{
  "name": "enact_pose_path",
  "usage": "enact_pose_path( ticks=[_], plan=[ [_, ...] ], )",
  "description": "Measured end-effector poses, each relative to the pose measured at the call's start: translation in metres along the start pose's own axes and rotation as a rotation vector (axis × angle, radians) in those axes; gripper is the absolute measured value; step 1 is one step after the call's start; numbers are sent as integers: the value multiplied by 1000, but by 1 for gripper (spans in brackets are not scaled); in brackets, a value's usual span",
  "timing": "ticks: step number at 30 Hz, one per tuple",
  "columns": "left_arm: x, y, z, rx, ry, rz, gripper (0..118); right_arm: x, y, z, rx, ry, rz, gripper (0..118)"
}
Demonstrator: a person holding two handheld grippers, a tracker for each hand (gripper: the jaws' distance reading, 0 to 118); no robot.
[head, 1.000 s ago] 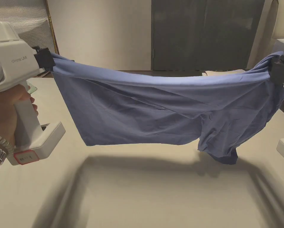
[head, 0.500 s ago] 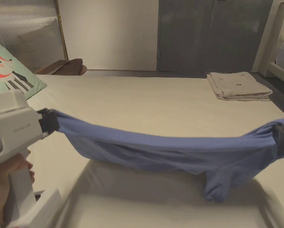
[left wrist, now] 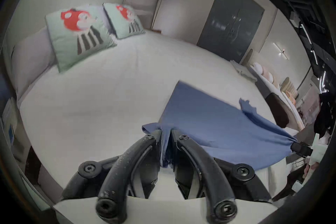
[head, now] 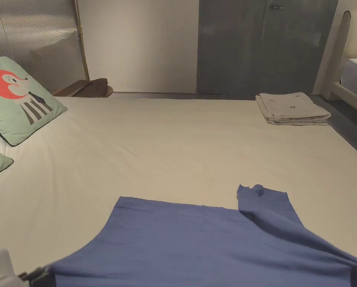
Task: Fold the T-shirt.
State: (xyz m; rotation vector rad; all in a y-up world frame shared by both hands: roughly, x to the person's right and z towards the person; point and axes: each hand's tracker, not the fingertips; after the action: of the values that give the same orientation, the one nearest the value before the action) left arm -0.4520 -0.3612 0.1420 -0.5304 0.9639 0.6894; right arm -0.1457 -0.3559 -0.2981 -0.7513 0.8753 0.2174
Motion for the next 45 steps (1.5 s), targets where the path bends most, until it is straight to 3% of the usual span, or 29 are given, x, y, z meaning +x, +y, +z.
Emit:
enact_pose_path(
  ticks=[8, 14, 21, 23, 24, 25, 26, 27, 30, 33, 35, 36, 37, 39, 42, 43, 45],
  plan=[
    [-32, -74, -19, -196, 61, 58, 6, 16, -70, -7, -138, -59, -29, 7],
    [-40, -94, -27, -245, 84, 59, 6, 24, -97, -27, -226, -92, -63, 7],
    [-42, -101, -36, -256, 120, 8, 7, 22, -105, -34, -225, -118, -35, 7],
    [-39, -101, -35, -244, 119, -32, 21, 17, -104, -32, -214, -121, -18, 13],
    [-35, -101, -32, -228, 122, -52, 40, 16, -104, -30, -197, -115, -6, 27],
    [-34, -100, -28, -197, 116, -64, 74, 14, -103, -25, -161, -104, 31, 62],
    [-33, -97, -23, -169, 100, -64, 96, 11, -101, -20, -130, -133, 67, 86],
    [-31, -93, -17, -141, 71, -68, 109, 15, -100, -15, -89, -131, 98, 98],
    [-16, -71, 3, 8, 7, -72, 110, 4, -78, 10, 93, -145, 152, 98],
    [10, -44, 21, 192, -32, -125, 110, -9, -50, 32, 285, -140, 137, 98],
    [32, -28, 34, 312, -56, -177, 109, -21, -32, 46, 414, -123, 109, 95],
    [43, -22, 39, 361, -67, -204, 105, -25, -25, 52, 463, -114, 93, 87],
    [53, -17, 46, 416, -86, -240, 93, -30, -20, 58, 519, -94, 73, 75],
    [69, -12, 59, 515, -96, -300, 88, -38, -11, 68, 611, -56, 47, 70],
    [87, -5, 69, 595, -109, -329, 18, -49, -3, 75, 670, -70, 24, 9],
    [89, -3, 72, 609, -133, -333, 5, -51, -2, 77, 687, -82, 16, 1],
    [93, 2, 74, 598, -152, -341, 1, -51, 0, 78, 683, -51, 15, 0]
  ],
)
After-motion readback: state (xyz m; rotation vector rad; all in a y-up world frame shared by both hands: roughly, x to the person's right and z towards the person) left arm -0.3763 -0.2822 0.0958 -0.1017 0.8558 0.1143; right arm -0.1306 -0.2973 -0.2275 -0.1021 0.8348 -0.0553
